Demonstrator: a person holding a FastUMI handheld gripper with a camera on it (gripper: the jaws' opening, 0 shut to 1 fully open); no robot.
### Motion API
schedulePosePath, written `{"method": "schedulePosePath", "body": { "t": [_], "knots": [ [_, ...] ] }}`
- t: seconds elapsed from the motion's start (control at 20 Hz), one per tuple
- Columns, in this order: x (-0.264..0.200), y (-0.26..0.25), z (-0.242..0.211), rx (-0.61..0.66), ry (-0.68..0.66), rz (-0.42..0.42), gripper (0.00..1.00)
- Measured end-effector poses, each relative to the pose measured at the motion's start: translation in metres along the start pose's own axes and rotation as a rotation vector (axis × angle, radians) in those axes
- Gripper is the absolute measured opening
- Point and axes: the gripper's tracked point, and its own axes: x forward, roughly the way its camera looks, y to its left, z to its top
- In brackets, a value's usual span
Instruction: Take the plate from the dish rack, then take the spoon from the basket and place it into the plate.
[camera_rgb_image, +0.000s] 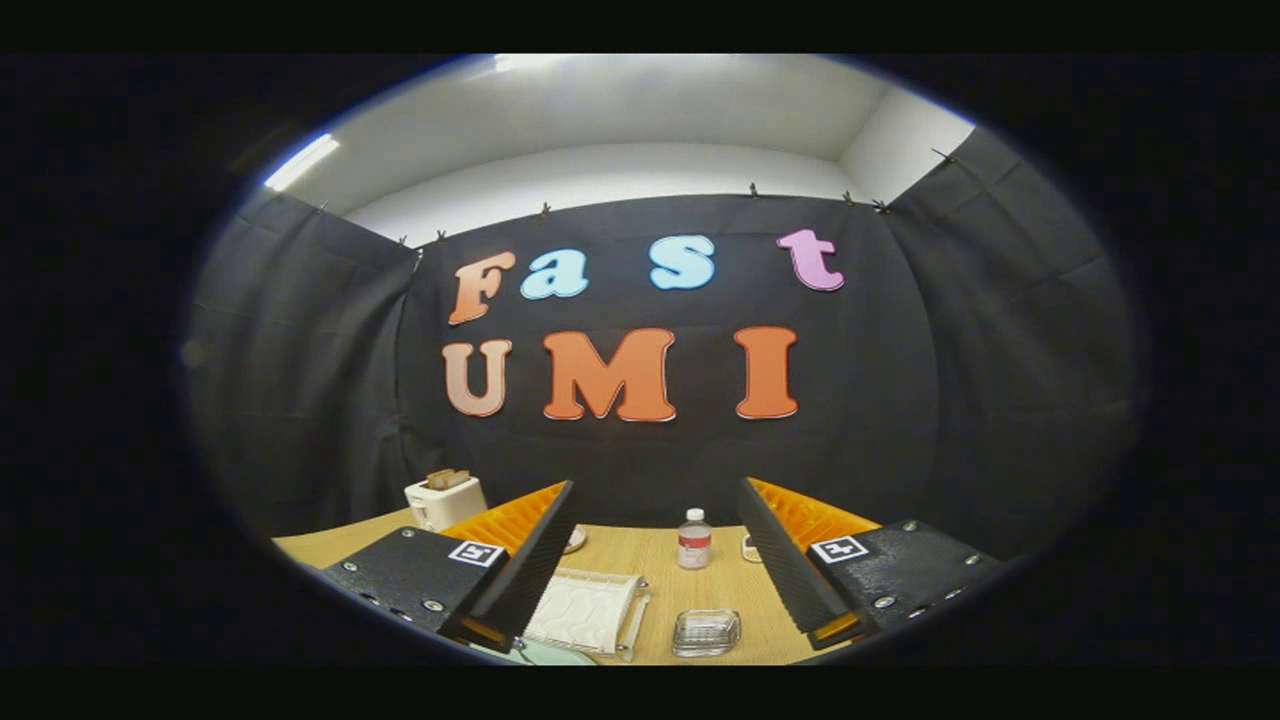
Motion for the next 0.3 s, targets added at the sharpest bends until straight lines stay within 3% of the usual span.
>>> {"method": "schedulePosePath", "body": {
  "t": [0.3],
  "knots": [
    [0.0024,0.0016,-0.0061,0.008,0.015,0.004,0.96]
  ]
}}
